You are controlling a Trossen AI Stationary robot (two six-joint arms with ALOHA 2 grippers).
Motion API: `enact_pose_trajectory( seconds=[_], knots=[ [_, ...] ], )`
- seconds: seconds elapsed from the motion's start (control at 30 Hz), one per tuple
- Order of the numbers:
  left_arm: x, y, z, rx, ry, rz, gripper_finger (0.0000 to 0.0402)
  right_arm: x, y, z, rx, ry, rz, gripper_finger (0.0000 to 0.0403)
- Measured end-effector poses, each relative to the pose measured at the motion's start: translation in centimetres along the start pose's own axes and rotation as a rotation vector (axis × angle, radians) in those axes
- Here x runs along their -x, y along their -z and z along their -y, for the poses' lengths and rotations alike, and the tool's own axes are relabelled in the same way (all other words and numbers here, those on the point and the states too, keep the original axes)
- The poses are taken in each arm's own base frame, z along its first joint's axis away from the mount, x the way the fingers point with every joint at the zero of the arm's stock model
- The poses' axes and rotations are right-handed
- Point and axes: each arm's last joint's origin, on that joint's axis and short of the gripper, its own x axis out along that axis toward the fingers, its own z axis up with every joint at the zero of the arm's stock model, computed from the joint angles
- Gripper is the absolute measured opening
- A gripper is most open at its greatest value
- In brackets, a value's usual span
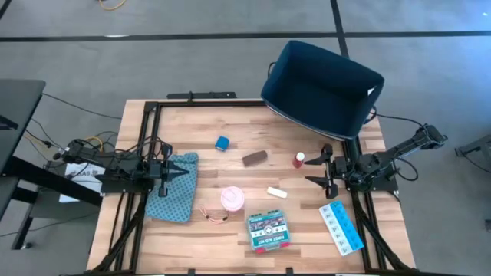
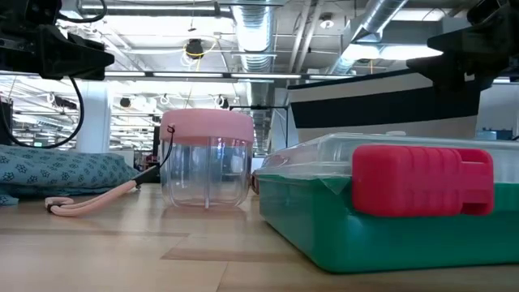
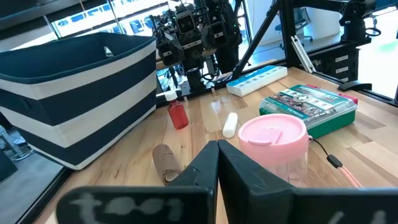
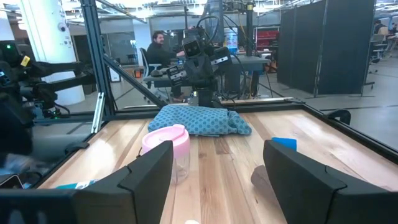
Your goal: Pick & place medical supplies in basket/bin
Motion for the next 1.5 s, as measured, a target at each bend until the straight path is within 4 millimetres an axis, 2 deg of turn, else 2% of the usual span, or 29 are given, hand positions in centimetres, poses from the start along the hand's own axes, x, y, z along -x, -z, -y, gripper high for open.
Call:
enact_pose_trajectory(
  seconds=[0.5, 0.67, 0.9, 1.0, 1.13, 1.23, 1.4, 1.5],
  knots=[
    [0.0, 0.0, 0.0, -0.005, -0.001, 0.0, 0.0, 0.0, 0.0, 0.0, 0.0, 0.0, 0.0, 0.0244],
    [0.0, 0.02, -0.15, -0.235, -0.048, -0.017, 0.0, 0.0, -0.01, 0.0, 0.0, 0.0, 0.001, 0.0244],
    [-0.01, -0.15, -0.14, -0.332, -0.04, 0.006, 0.0, 0.0, 0.0, 0.0, 0.0, 0.0, 0.0, 0.0244],
    [-0.03, -0.37, 0.14, -0.112, 0.052, 0.07, 0.0, 0.0, 0.0, 0.0, 0.0, 0.0, 0.0, 0.0244],
    [0.0, -0.73, 0.04, 0.19, 0.064, 0.098, 0.0, 0.0, 0.01, 0.0, 0.0, 0.0, 0.0, 0.0244],
    [0.0, -0.73, 0.11, 0.222, 0.086, 0.098, 0.0, 0.0, 0.0, 0.0, 0.0, 0.0, 0.0, 0.0244],
    [-0.02, -0.67, -0.13, 0.438, 0.01, 0.083, 0.0, 0.0, 0.0, 0.0, 0.0, 0.0, 0.0, 0.0244],
    [-0.02, -0.53, -0.11, 0.494, 0.005, 0.064, 0.0, 0.0, -0.01, 0.0, 0.0, 0.0, 0.0, 0.0244]
  ],
)
